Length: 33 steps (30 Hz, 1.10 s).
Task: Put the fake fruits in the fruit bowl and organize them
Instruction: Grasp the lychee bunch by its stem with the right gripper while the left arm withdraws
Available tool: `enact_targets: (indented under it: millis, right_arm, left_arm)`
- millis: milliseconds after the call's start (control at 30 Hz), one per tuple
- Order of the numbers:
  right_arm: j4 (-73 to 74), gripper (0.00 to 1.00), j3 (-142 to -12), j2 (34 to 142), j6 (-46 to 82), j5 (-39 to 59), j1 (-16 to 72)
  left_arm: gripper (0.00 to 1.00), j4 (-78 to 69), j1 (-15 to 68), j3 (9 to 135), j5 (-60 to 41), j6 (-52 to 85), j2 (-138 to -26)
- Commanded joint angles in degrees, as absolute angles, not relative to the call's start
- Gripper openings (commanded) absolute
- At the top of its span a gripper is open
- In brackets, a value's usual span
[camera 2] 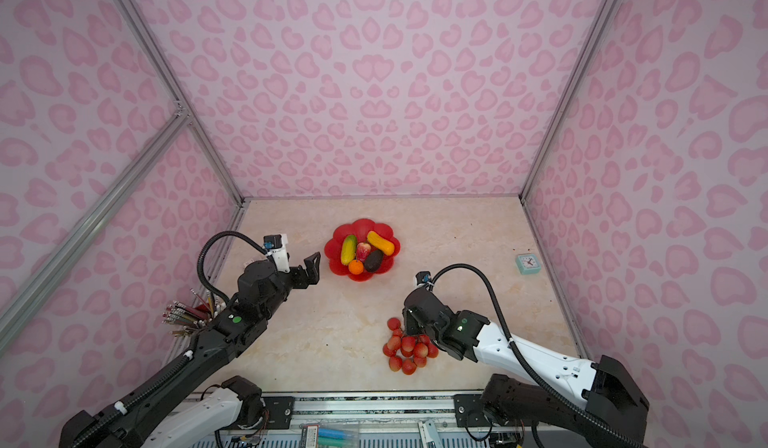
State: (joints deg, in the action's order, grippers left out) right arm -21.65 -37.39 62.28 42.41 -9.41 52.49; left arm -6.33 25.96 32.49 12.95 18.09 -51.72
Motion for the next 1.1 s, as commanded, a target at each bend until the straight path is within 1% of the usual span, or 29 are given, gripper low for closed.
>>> enact_targets:
  millis: [0,100,200,233,300,433,700,833,1000,1067]
  right_arm:
    - [-19.47,0.45,-37.45,63.73,42.46,-11.07,52.63]
    - [-18.92,0.41,-37.47,65.36,42.5,-11.63,52.61]
    - [-18.88,0.35,-37.75,66.74,42.33,-12.28,52.57]
    - [-18.57,0.32,-37.86,67.0,42.19,-12.43,52.61]
    - [-18.23,0.23,-38.26,67.23,41.78,-12.98,52.64]
    - [-18.91,0.0,-40.79,67.76,39.81,-13.81,52.62]
    - [-18.31,0.0,-47.87,69.06,35.16,-15.2,52.39]
    - [-17.14,0.0,-55.33,71.35,30.55,-13.15,51.31]
    - [-13.28,0.0,-64.0,77.24,26.04,-6.42,47.41]
    - [-11.84,0.0,-68.46,81.34,24.69,-2.7,45.2]
  left_arm:
    - [0.97,-5.56,25.02,30.86,15.08,19.46,-49.26]
    - [0.98,-5.36,24.2,29.25,15.16,20.08,-47.28]
    - [0.99,-5.1,23.83,28.2,15.45,20.4,-45.86]
    - [0.99,-5.02,23.82,27.89,15.53,20.48,-45.55]
    - [0.99,-4.77,23.74,27.6,15.71,20.57,-45.16]
    - [0.99,-4.65,23.65,27.01,16.08,20.83,-44.75]
    - [0.99,-5.54,23.69,25.09,16.39,20.48,-42.52]
    - [0.99,-6.02,23.56,23.84,16.1,20.5,-41.04]
    - [0.98,-6.33,23.55,22.94,13.37,20.46,-39.69]
    - [0.98,-6.32,23.56,22.69,12.78,20.48,-39.31]
